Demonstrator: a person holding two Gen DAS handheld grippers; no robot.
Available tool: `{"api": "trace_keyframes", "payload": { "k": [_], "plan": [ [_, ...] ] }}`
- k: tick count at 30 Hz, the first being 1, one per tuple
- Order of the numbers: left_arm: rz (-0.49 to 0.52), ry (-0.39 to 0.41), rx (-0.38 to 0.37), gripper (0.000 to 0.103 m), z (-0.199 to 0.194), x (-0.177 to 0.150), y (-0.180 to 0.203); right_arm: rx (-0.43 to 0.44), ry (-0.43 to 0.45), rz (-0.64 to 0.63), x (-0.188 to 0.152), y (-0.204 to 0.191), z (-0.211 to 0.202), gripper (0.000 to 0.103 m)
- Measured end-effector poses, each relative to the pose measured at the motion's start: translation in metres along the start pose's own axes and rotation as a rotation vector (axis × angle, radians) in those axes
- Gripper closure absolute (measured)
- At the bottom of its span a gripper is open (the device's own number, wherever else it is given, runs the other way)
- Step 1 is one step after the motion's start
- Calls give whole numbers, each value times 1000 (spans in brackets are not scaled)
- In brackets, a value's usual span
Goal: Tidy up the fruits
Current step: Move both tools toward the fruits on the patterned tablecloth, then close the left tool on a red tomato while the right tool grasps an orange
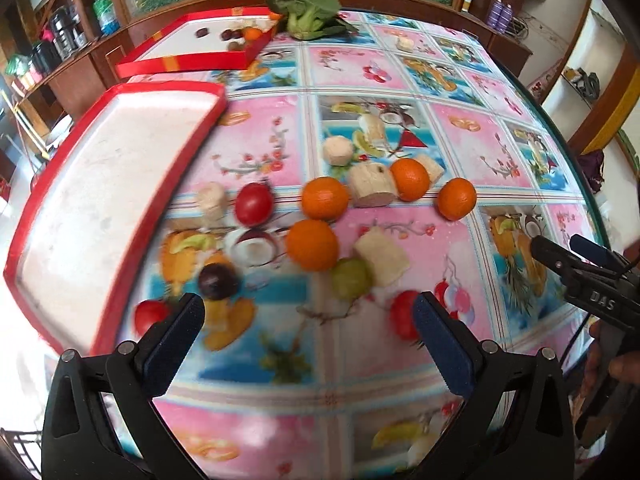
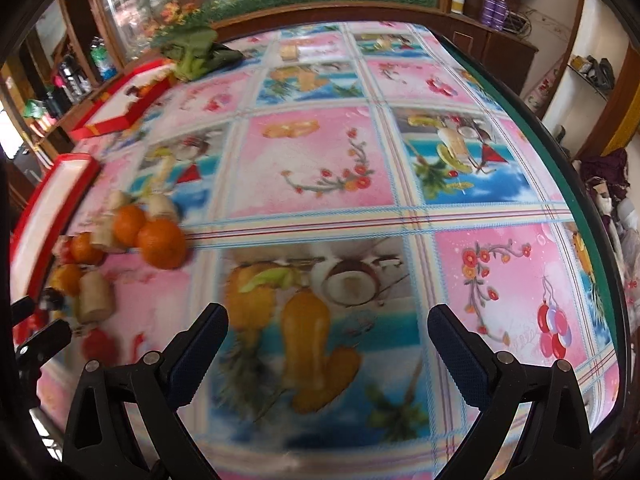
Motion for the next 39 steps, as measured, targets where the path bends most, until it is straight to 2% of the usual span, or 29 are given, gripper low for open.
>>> {"api": "trace_keyframes", "payload": {
  "k": [3,8,14,20,24,29,32,34,35,37,39],
  "plan": [
    [-45,8,13,0,-16,-7,-28,44,44,-48,0,-16,-23,2],
    [-149,-3,23,0,-29,-19,-71,80,72,-122,2,-43,-38,2],
    [-168,-39,9,0,-26,-31,-83,138,36,-167,-2,-68,-35,7],
    [-172,-51,-5,0,-24,-38,-88,151,25,-204,-6,-80,-35,8],
    [-93,-58,-35,0,-22,-36,-72,157,-6,-188,-8,-76,-31,14],
    [108,-65,-151,0,-20,-31,-21,131,-15,-130,-5,-51,-35,18],
    [184,-82,-197,0,-15,-28,5,112,-18,-96,-5,-32,-37,18],
    [213,-90,-202,0,-10,-25,19,105,-28,-76,-5,-20,-35,19],
    [218,-91,-207,0,-9,-24,24,105,-32,-69,-4,-15,-35,23],
    [211,-99,-221,0,-4,-19,31,109,-34,-55,-3,-6,-34,27],
    [182,-112,-234,0,1,-15,35,116,-33,-56,0,-2,-34,28]
  ]
}}
Point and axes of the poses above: each gripper's, at about its wrist camera, not at the fingertips, and z roughly the way its jaws point, y to its right, x to its top, the point moved 1 cm from there along z, roughly the way its jaws point
